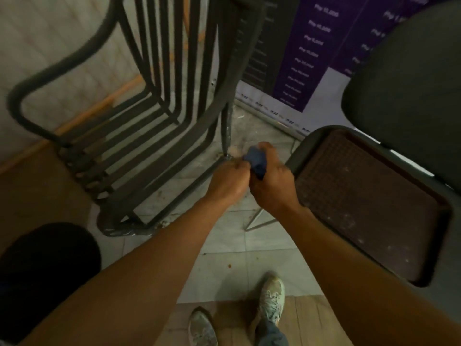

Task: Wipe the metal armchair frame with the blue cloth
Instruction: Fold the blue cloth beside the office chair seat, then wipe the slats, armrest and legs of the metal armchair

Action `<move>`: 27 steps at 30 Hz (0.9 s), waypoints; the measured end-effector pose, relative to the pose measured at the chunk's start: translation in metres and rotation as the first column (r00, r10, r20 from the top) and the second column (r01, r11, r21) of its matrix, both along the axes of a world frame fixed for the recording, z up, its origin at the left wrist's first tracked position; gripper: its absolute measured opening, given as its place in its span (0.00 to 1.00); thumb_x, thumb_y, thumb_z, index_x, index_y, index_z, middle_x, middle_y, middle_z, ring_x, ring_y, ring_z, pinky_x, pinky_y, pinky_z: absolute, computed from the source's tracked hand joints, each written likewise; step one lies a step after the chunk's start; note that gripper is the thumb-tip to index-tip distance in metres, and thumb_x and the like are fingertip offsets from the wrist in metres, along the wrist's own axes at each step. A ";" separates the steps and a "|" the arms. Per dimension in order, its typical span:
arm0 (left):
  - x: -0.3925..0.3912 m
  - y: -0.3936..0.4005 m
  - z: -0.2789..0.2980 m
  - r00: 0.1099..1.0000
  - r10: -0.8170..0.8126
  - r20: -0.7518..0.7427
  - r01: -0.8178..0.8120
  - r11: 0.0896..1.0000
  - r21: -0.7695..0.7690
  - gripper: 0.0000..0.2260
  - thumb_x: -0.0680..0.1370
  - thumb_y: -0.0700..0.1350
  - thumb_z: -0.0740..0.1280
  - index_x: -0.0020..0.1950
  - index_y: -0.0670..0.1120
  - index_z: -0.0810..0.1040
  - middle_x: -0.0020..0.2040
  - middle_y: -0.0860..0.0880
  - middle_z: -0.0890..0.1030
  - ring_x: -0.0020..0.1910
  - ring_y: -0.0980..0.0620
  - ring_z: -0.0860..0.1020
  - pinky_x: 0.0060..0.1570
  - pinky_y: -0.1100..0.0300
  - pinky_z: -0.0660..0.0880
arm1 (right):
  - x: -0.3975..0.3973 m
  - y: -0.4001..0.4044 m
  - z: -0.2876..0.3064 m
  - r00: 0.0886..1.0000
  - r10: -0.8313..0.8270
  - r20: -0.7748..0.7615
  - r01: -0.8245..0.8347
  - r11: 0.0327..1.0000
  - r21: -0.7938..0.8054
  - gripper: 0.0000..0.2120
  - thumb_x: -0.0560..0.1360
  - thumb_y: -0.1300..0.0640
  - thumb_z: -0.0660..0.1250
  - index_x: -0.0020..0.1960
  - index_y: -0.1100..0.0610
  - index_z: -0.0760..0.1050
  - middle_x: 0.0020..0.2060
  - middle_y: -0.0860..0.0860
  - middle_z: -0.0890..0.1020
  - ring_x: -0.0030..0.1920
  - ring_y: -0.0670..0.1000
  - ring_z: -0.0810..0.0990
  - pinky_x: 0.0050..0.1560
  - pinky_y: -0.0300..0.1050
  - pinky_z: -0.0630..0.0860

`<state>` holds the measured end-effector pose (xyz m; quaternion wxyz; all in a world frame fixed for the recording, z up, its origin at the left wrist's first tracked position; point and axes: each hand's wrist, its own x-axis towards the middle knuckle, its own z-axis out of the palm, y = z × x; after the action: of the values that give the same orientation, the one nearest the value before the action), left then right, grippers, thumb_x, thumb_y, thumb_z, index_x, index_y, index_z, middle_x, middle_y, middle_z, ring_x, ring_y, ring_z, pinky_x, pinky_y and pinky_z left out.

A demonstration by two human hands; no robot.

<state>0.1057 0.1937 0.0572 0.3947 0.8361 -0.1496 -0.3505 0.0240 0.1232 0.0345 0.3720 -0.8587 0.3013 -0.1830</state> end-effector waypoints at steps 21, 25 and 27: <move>0.115 -0.035 -0.117 0.189 -0.167 0.968 -0.021 0.984 0.174 0.28 0.79 0.53 0.51 0.77 0.45 0.48 0.78 0.42 0.54 0.77 0.42 0.52 0.73 0.39 0.52 | 0.126 -0.090 -0.103 0.738 0.063 0.672 0.256 0.895 -0.365 0.25 0.74 0.63 0.67 0.70 0.59 0.67 0.62 0.58 0.74 0.60 0.53 0.74 0.58 0.39 0.70; 0.120 -0.047 -0.137 0.125 -0.142 0.982 -0.024 0.989 0.146 0.29 0.79 0.52 0.52 0.77 0.45 0.47 0.79 0.42 0.52 0.77 0.42 0.51 0.73 0.38 0.51 | 0.137 -0.096 -0.130 0.647 0.029 0.762 0.322 0.896 -0.307 0.25 0.71 0.63 0.69 0.67 0.62 0.69 0.58 0.62 0.75 0.57 0.58 0.74 0.52 0.43 0.73; 0.122 -0.052 -0.142 0.097 -0.135 0.986 -0.033 0.990 0.138 0.29 0.79 0.52 0.53 0.77 0.44 0.47 0.78 0.42 0.52 0.77 0.42 0.52 0.73 0.38 0.51 | 0.141 -0.099 -0.138 0.615 0.035 0.788 0.348 0.884 -0.311 0.22 0.70 0.63 0.70 0.63 0.62 0.74 0.55 0.62 0.75 0.54 0.59 0.75 0.47 0.45 0.75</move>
<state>0.2281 0.1420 -0.0849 0.1266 0.8718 -0.3820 0.2793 0.1645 0.0247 -0.1035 0.2453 -0.7247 0.1389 -0.6288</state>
